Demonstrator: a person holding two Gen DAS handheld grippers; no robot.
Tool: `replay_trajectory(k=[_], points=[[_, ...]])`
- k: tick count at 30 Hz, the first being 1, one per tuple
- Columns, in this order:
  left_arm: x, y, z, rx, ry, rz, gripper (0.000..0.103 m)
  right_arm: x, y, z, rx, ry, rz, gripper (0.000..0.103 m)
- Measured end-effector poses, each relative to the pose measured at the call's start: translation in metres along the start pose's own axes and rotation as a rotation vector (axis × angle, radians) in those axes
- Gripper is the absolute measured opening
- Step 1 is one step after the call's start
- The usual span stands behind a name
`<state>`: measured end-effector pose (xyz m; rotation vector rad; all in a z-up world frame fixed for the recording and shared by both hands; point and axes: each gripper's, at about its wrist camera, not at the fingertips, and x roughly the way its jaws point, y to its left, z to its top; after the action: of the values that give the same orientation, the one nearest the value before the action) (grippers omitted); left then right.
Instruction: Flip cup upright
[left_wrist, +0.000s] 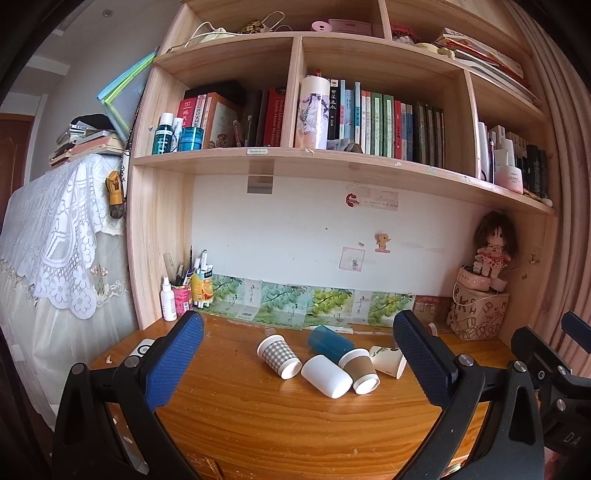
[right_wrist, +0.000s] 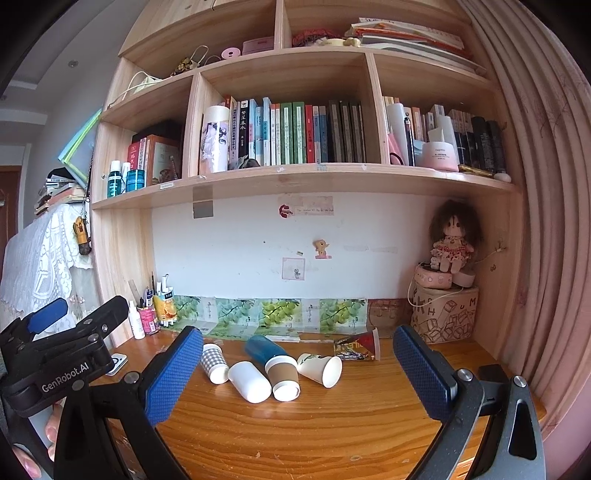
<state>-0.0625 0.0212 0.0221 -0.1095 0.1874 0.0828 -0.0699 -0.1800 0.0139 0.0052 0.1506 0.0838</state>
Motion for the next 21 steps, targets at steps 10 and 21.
replay_trajectory(k=[10, 21], points=[[0.008, 0.014, -0.005, -0.021, 0.058, 0.008, 0.103, -0.001, 0.015, -0.004, -0.036, 0.006, -0.007, 0.103], [0.037, 0.025, -0.011, -0.056, 0.16, 0.011, 0.103, 0.019, 0.019, -0.013, -0.063, 0.037, 0.007, 0.103]])
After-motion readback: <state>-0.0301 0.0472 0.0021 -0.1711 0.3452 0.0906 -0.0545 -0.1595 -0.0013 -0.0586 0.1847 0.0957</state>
